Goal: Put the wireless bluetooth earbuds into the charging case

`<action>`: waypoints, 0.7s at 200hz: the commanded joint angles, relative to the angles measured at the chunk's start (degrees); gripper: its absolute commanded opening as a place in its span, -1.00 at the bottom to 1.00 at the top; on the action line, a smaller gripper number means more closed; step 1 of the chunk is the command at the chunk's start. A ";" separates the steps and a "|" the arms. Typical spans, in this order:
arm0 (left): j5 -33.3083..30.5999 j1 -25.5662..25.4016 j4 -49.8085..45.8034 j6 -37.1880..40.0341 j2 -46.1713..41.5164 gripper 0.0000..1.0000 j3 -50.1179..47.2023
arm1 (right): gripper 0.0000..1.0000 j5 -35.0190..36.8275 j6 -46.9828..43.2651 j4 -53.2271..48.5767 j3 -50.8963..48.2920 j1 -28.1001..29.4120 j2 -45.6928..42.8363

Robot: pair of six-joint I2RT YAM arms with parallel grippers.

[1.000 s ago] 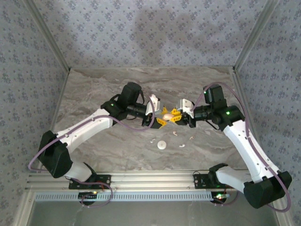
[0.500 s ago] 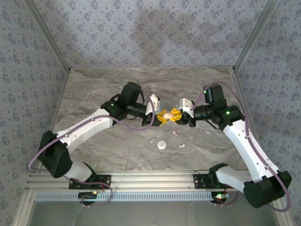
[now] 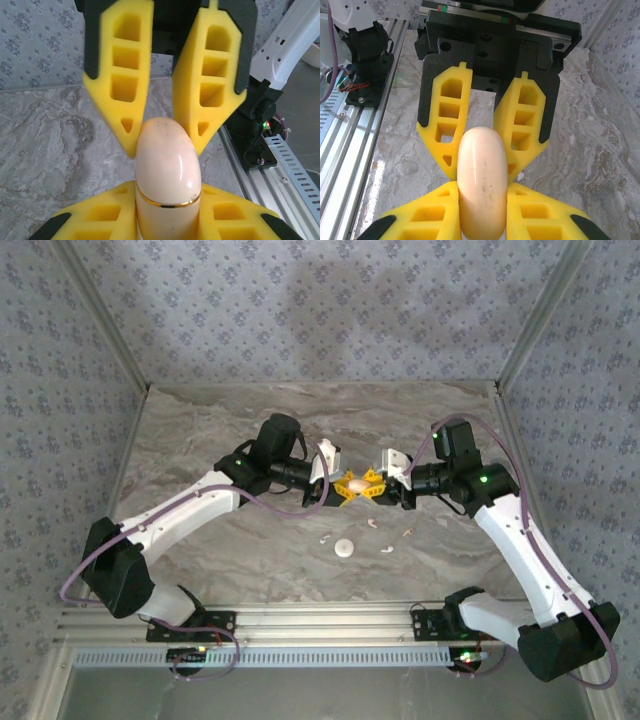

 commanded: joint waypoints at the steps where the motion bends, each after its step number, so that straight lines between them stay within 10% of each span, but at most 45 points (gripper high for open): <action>1: 2.00 -0.33 0.36 0.44 -0.63 -0.49 1.43 | -0.30 -1.49 3.52 0.99 1.54 -0.12 0.03; 140: 3.46 0.51 9.40 -3.89 -0.77 -0.57 -4.11 | -0.11 -3.54 16.86 10.73 0.93 -8.87 0.45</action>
